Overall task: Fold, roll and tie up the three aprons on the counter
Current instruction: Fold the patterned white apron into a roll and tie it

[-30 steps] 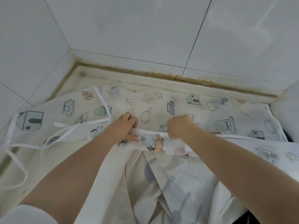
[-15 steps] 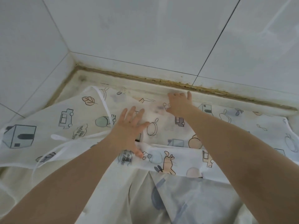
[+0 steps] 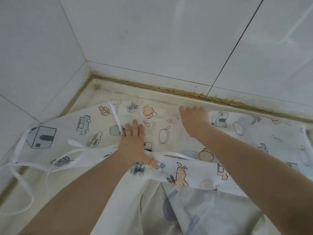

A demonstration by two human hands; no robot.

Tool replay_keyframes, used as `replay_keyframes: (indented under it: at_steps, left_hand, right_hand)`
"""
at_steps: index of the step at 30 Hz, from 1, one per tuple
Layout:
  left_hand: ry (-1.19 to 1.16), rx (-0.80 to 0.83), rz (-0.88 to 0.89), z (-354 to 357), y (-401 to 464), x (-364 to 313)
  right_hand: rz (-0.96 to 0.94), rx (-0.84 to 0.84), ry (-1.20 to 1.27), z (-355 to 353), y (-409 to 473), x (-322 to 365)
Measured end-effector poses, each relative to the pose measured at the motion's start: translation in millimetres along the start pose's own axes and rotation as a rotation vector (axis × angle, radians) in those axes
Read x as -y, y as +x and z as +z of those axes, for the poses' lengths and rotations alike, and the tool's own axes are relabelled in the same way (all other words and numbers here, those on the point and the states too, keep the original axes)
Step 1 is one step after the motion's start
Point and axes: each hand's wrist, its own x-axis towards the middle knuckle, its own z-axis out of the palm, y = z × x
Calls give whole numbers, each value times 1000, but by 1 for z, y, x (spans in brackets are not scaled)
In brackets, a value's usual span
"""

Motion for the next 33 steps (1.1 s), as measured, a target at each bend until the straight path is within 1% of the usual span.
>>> replay_keyframes:
  at_steps: [1,2,3,4,5,7,8,10,11,12,13,14,15,16,17,19,21,24,26,27,29,31,33]
  left_hand:
    - [-14,3,3,2,-2,1]
    - [-25,-3,6,3,-2,2]
    - [-31,-11,7,4,-1,3]
    - [-35,-19,9,4,0,2]
    - [-38,-26,10,4,0,2]
    - [-51,-29,20,3,0,4]
    - [-73,-17,32,0,1,6]
    - [-174,-4,56,-7,7,15]
    - [-280,-48,63,-10,11,21]
    - [-446,-144,43,-12,16,27]
    - [-642,-277,-8,-16,19,31]
    - [-820,-444,-83,-20,24,34]
    - [-947,-593,-179,-24,29,37]
    - [-1044,-683,-278,-29,33,39]
    - [-1146,-717,-371,-35,39,41]
    - [-1395,-663,-533,-47,54,45]
    - [-1568,-550,-625,-59,65,52]
    - [-1635,-340,-646,-71,73,65]
    - [-1658,-295,-607,-75,79,71]
    - [-1693,-315,-583,-76,81,73]
    - [-1813,-427,-517,-72,83,76]
    - [-1946,-528,-415,-63,76,73]
    - [-2028,-584,-390,-49,70,71]
  right_hand:
    - [-23,-55,-59,7,-7,12]
    - [-69,-108,-59,12,-14,26]
    - [-128,-137,3,19,-19,41]
    - [-178,-124,96,26,-22,55]
    - [-193,-74,197,34,-23,70]
    - [-107,48,373,50,-21,87]
    - [-44,76,409,57,-19,88]
    - [62,54,404,67,-16,87]
    - [92,16,386,70,-15,86]
    - [108,-27,374,70,-14,86]
    - [116,-64,372,69,-12,85]
    - [126,-89,379,68,-8,85]
    - [138,-107,382,66,-5,85]
    - [147,-122,377,66,-3,85]
    - [154,-137,364,67,0,86]
    - [160,-148,345,71,2,87]
    - [169,-140,359,75,2,87]
    - [170,-106,377,80,6,85]
    - [164,-92,383,83,10,84]
    - [168,-91,395,84,11,85]
    - [182,-97,420,84,12,84]
    - [199,-94,448,84,10,83]
    - [211,-102,465,84,10,82]
